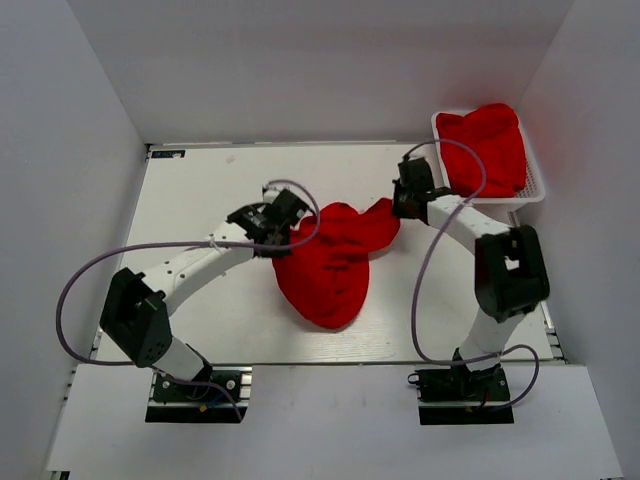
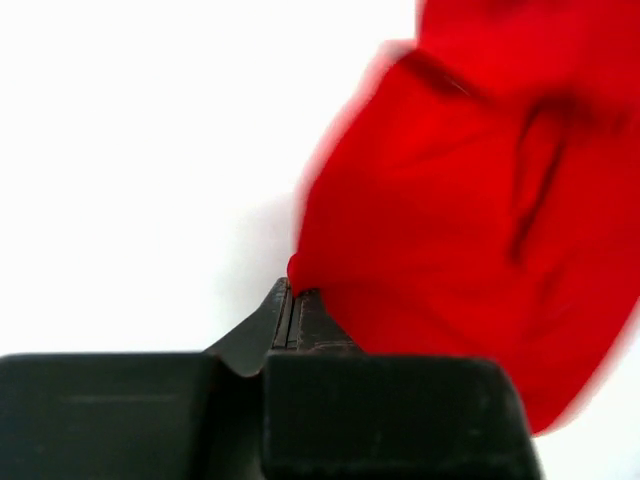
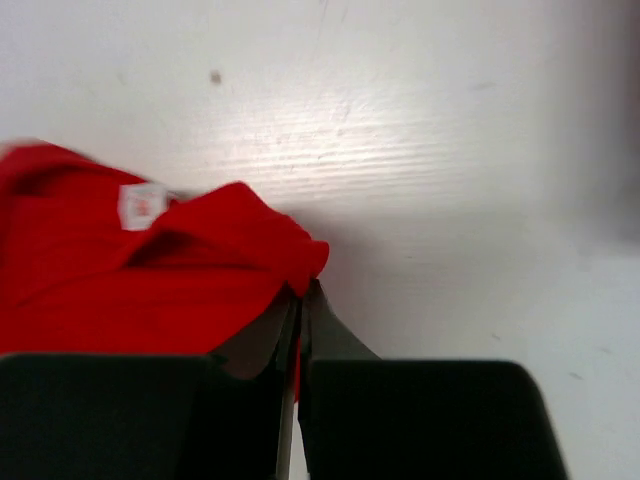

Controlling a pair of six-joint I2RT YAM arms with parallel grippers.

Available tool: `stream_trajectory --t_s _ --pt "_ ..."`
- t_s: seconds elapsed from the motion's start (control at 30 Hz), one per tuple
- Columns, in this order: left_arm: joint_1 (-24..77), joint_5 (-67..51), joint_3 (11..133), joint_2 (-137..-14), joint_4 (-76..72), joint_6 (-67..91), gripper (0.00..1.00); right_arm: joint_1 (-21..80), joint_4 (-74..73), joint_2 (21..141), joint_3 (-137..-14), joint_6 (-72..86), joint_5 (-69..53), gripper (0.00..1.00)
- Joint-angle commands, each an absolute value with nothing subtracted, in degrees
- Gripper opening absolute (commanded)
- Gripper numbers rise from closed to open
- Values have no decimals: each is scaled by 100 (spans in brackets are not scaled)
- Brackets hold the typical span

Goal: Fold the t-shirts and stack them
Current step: Flatten the tshirt out

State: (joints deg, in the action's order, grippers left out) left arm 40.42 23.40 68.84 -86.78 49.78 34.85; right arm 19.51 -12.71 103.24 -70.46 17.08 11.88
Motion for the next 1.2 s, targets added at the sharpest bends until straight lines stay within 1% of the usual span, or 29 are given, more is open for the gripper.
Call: stream_trajectory --t_s 0.0,0.03,0.1,0.13,0.17,0.23,0.33,0.37,0.43,0.53,0.67,0.7,0.77,0.8,0.97,1.03,1.17 --pt "3964 3847 8153 -8332 5843 3340 0 1889 -1606 9054 -7549 1819 2336 0" --pt "3964 4058 8678 -8384 5975 3288 0 1837 -1678 8922 -7672 1837 2669 0" --pt "3964 4516 9278 -8385 6369 3182 0 1802 -1976 8456 -7943 1819 2856 0" --pt "3912 4648 9899 -8437 6503 3034 0 1784 -2038 8359 -8032 1776 2978 0" --pt "3911 4902 10210 -8437 6617 2963 0 1723 -2239 8063 -8138 1741 3066 0" --pt "3911 5262 10912 -8437 6759 2770 0 1688 -2565 7833 -8638 1592 3199 0" --pt "3911 5562 11240 -8166 6233 1719 0 1670 -2707 7525 -9210 1048 3471 0" --pt "3911 5642 11241 -8052 6014 1488 0 1670 -2698 7445 -9289 985 3846 0" --pt "3911 5748 11241 -7665 5355 770 0 1661 -2384 7172 -9483 502 3885 0" --pt "3911 5810 11162 -7156 4634 230 0 1661 -2320 6953 -9764 44 3981 0" --pt "3911 4889 11399 -6742 4245 -438 0 1679 -2233 6523 -9923 -158 4105 0" --pt "3972 4330 11608 -6741 4245 -518 0 1661 -2250 6400 -9923 -193 3835 0" --pt "3973 3896 11794 -6662 4245 -588 0 1679 -2355 6214 -10062 -246 3640 0" --pt "3973 3546 12012 -6662 4306 -650 0 1679 -2399 6153 -10133 -263 3273 0" --pt "3973 2823 12856 -6724 4596 -765 0 1679 -2751 5740 -10783 -193 2831 0" --pt "3973 2585 12972 -6645 4649 -826 0 1687 -2812 5617 -11020 -228 2751 0" --pt "3973 1410 12973 -6215 4527 -826 0 1679 -3006 5406 -11460 -290 2506 0"
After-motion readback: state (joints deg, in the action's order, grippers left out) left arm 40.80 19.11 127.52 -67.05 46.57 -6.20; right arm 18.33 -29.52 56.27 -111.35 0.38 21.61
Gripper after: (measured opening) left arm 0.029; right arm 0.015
